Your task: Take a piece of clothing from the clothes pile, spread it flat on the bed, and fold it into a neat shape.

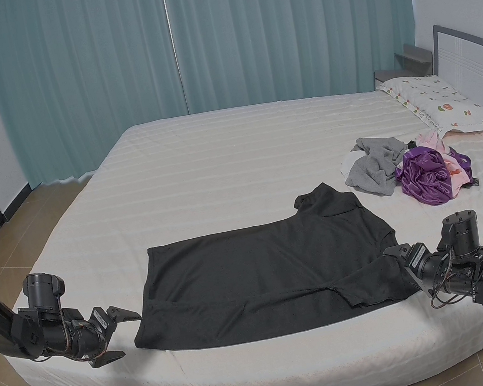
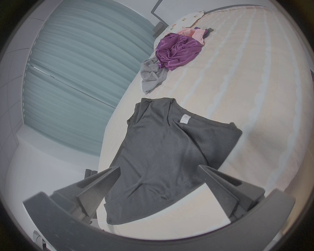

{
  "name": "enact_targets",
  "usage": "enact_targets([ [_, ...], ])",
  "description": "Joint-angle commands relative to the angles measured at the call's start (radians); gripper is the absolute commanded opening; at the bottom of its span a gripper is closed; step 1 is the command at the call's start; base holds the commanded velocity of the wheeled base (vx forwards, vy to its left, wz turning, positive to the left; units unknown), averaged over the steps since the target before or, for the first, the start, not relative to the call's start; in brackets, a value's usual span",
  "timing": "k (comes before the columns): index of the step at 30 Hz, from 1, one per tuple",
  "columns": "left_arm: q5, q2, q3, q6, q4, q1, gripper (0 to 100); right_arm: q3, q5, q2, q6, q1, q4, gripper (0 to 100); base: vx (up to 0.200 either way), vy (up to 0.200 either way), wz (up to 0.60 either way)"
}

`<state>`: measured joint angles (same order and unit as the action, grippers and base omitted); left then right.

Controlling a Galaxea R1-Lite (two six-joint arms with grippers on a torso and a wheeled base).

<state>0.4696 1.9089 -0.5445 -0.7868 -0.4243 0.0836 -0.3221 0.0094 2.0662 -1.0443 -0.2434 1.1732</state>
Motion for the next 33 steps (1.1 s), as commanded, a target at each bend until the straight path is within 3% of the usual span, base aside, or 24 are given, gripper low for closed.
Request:
enact_targets([
  [1,0.000,-0.008,0.001,0.000,-0.001,-0.004,100,-0.002,0.003,-0.011,0.000,0.004,0.002,100,0.000,0.000,0.00],
  [24,-0.005,-0.016,0.012,0.000,-0.001,-0.015,100,-0.002,0.009,-0.003,-0.008,0.010,0.002,100,0.000,0.000,0.00],
  [31,-0.011,-0.047,-0.045,0.004,-0.001,-0.015,100,-0.002,0.011,-0.003,-0.010,0.013,0.003,100,0.000,0.000,0.00],
  [33,-0.009,-0.039,-0.112,0.004,0.002,-0.015,100,0.002,0.038,-0.003,-0.011,0.013,0.003,100,0.000,0.000,0.00],
])
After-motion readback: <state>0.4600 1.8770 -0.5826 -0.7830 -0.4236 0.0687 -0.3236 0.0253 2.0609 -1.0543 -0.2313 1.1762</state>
